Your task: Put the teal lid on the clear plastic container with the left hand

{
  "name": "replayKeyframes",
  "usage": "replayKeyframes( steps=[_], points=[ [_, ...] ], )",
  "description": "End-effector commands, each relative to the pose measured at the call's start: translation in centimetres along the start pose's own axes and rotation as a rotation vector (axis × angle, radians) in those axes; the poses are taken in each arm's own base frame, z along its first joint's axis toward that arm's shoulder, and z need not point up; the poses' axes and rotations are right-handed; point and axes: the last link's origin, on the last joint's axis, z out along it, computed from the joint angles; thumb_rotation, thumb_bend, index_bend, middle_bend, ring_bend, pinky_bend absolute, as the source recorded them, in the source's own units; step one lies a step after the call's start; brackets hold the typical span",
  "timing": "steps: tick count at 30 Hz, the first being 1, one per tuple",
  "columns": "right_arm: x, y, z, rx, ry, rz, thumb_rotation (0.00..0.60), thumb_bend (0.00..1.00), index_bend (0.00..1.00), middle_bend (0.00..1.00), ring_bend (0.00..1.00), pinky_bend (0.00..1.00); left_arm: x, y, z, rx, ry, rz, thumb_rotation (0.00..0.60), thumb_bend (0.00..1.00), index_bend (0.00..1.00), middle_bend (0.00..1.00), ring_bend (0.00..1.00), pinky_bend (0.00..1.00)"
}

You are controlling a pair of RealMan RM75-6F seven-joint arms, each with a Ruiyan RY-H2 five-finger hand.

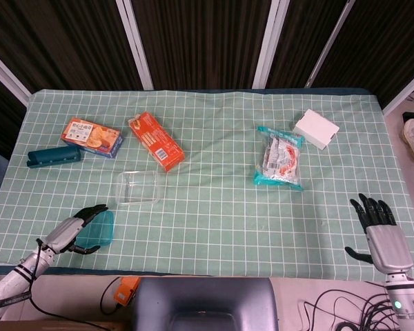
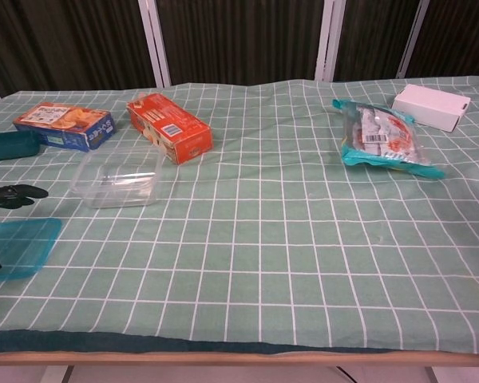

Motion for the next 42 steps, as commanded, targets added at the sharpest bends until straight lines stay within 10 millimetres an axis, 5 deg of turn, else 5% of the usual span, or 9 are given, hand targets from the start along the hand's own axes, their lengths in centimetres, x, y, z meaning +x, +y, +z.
replayKeyframes(
  steps=[1, 42],
  points=[
    [0.0, 0.0, 0.0, 0.001, -0.002, 0.000, 0.600, 0.15, 0.00, 0.00, 0.00, 0.00, 0.1, -0.2, 0.1, 0.007, 0.000, 0.012, 0.600, 0.23, 0.00, 0.00, 0.00, 0.00],
    [0.1, -0.1, -0.1, 0.014, -0.014, 0.008, 0.600, 0.15, 0.00, 0.00, 0.00, 0.00, -0.5, -2.4, 1.1, 0.134, -0.057, 0.073, 0.600, 0.22, 0.00, 0.00, 0.00, 0.00]
  ],
)
